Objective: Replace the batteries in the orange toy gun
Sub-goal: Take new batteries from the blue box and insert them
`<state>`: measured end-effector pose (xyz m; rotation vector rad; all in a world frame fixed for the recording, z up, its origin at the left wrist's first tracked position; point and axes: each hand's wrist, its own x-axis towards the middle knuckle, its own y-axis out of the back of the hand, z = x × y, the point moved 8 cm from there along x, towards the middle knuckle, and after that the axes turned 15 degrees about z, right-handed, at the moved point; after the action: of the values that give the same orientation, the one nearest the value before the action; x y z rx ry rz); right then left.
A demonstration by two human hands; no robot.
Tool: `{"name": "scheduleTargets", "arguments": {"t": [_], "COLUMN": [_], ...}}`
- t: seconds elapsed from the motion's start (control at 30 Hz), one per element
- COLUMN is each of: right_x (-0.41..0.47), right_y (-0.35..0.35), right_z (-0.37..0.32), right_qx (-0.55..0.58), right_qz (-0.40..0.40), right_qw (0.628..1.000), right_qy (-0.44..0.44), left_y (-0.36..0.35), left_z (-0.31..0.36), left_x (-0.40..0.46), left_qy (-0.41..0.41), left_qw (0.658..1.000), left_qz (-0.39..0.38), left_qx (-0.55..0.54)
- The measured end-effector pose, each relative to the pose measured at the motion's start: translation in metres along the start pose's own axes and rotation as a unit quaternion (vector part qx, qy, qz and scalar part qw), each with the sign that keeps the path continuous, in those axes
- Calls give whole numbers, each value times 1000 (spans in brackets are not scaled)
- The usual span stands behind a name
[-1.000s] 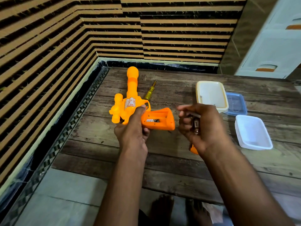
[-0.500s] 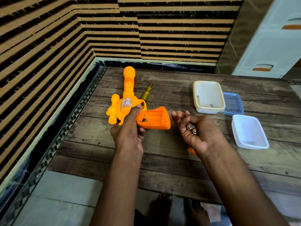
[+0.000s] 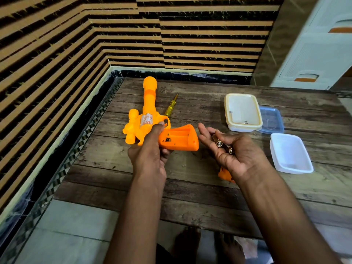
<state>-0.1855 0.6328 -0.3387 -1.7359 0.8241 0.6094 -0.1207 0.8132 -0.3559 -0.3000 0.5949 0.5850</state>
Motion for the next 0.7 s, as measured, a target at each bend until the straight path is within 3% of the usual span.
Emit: {"name": "scheduleTargets", "arguments": {"t": [0.2, 0.33, 0.57, 0.7], "right_x": [-8, -2, 3, 0], "right_y": [-6, 0, 6, 7], "right_z": [3, 3, 0, -9], "right_qx": [43, 44, -108, -121], "right_qz": [6, 53, 66, 70], "right_qw": [999, 997, 985, 974], "right_qy": [2, 23, 119, 179], "left_y": [-4, -4, -6, -6], "left_z": [-4, -5, -7, -7], "left_x": [4, 7, 9, 9], "left_qy": [2, 0, 5, 3], "left_qw": [1000, 1000, 1000, 1000], "left_qz": [-15, -17, -25, -21], "left_qx": [5, 10, 10, 12]}}
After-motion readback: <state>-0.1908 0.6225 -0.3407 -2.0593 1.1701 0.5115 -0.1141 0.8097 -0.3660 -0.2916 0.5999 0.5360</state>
